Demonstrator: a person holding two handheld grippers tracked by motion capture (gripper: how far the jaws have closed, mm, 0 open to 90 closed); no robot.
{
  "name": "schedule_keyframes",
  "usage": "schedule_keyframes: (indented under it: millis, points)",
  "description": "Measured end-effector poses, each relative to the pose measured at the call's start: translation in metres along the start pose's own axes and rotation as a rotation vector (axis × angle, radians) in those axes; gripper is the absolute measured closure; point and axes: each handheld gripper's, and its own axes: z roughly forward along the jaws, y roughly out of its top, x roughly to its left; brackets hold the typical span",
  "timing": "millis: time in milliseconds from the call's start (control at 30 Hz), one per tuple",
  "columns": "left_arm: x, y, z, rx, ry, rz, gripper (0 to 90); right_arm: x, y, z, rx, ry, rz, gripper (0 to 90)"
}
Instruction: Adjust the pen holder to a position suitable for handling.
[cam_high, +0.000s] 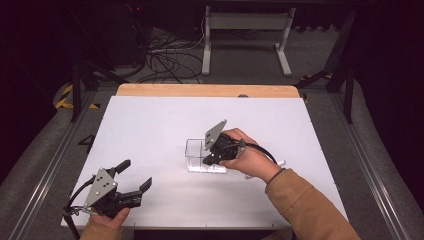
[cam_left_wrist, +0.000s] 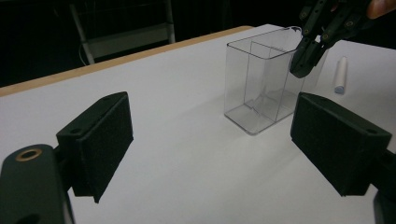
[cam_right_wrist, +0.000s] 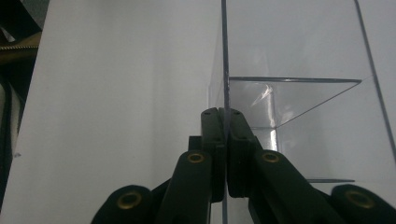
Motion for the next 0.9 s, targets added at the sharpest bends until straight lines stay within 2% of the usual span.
schedule_keyframes:
  millis: [200, 300, 400, 467, 567, 733, 900]
  points:
    - [0.001, 0.000, 0.000, 0.000, 0.000, 0.003, 13.7, 0.001, 0.000, -0.001, 0.002, -0.005, -0.002, 86.2]
    - [0.000, 0.000, 0.000, 0.001, 0.003, 0.000, 13.7, 0.002, 0.000, -0.003, -0.037, -0.007, -0.004, 78.5]
    - [0.001, 0.000, 0.000, -0.001, 0.002, 0.008, 13.7, 0.005, 0.000, -0.013, -0.083, -0.022, 0.023, 66.7]
    - [0.001, 0.000, 0.000, -0.001, 0.004, 0.004, 13.7, 0.005, -0.001, -0.019, -0.126, -0.047, 0.026, 56.6]
    - [0.001, 0.001, 0.002, -0.002, -0.001, 0.010, 13.7, 0.006, -0.004, -0.032, -0.186, -0.082, 0.047, 49.9]
    - [-0.001, 0.002, 0.005, 0.001, -0.006, 0.013, 13.7, 0.007, -0.011, -0.052, -0.248, -0.138, 0.067, 44.9]
    - [0.000, 0.001, 0.004, -0.002, -0.005, 0.009, 13.7, 0.008, -0.016, -0.064, -0.281, -0.170, 0.076, 43.5]
